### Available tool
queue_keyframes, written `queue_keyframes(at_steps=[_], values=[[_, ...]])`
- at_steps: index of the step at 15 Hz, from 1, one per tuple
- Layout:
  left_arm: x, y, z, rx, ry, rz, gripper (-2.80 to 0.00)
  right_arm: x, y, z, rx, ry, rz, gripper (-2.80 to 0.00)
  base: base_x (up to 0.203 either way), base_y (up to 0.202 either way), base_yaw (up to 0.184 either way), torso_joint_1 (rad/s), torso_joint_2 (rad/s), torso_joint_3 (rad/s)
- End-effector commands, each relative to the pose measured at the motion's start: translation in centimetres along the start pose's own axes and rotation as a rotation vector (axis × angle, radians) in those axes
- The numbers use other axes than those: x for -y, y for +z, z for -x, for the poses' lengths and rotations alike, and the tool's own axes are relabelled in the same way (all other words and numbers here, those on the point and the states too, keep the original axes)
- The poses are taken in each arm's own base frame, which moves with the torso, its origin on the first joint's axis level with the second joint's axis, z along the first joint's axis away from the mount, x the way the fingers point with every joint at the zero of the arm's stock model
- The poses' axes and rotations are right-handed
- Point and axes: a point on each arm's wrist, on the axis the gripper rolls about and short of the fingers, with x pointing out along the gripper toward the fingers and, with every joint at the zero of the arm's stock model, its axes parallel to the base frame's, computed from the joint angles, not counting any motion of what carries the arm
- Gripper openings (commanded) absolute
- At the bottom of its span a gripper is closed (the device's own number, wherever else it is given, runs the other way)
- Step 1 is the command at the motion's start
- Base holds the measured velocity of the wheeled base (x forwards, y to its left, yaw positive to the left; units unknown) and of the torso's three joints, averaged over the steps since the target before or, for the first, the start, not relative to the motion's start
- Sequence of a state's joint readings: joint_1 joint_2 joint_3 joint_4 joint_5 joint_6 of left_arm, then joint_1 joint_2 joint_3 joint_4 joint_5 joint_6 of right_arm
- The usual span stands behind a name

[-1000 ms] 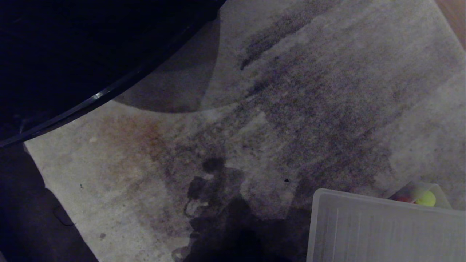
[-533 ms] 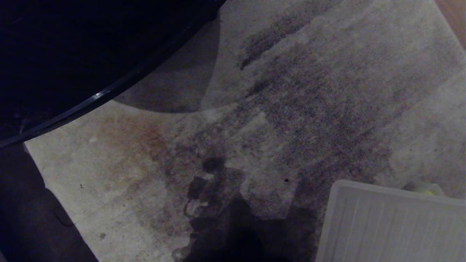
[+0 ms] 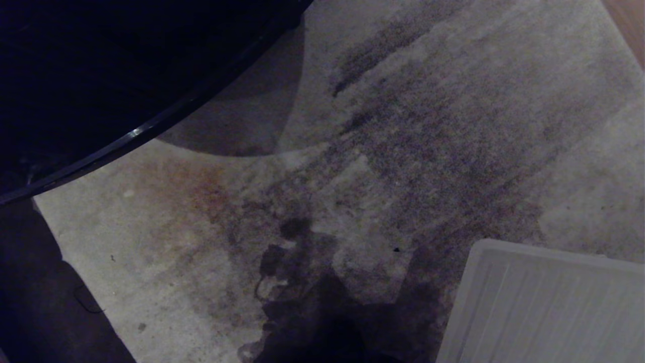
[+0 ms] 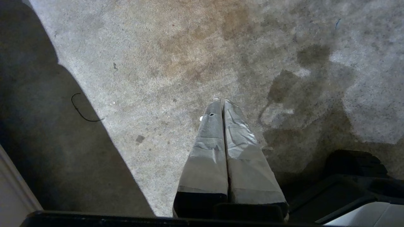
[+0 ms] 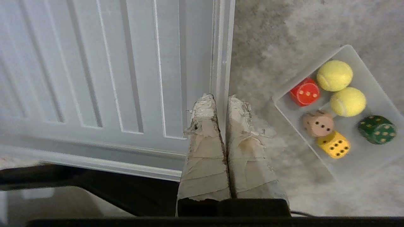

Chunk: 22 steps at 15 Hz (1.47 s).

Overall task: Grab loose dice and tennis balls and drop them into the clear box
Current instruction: Close the lid

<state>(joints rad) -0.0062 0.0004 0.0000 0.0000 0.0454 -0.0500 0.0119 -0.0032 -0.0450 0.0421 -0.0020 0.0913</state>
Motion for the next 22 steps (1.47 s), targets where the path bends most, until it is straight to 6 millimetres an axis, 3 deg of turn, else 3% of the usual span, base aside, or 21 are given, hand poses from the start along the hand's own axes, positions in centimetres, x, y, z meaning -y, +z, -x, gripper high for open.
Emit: queue_keyframes(at_steps=[1, 18, 22], values=[[0.00, -0.04, -0.01, -0.001, 0.001, 0.001, -2.80, 0.11, -0.83, -0.28, -0.029, -0.016, 0.062, -2.80, 0.000, 0.000, 0.000, 0.000, 0.00, 0.000], [0.00, -0.06, -0.01, -0.003, 0.001, -0.003, -2.80, 0.08, -0.85, -0.29, -0.029, 0.000, 0.094, -2.80, 0.000, 0.000, 0.000, 0.000, 0.00, 0.000], [-0.01, -0.06, -0.01, -0.003, 0.002, 0.002, -2.80, 0.08, -0.85, -0.29, -0.029, -0.001, 0.093, -2.80, -0.164, 0.000, -0.001, 0.001, 0.00, 0.004]])
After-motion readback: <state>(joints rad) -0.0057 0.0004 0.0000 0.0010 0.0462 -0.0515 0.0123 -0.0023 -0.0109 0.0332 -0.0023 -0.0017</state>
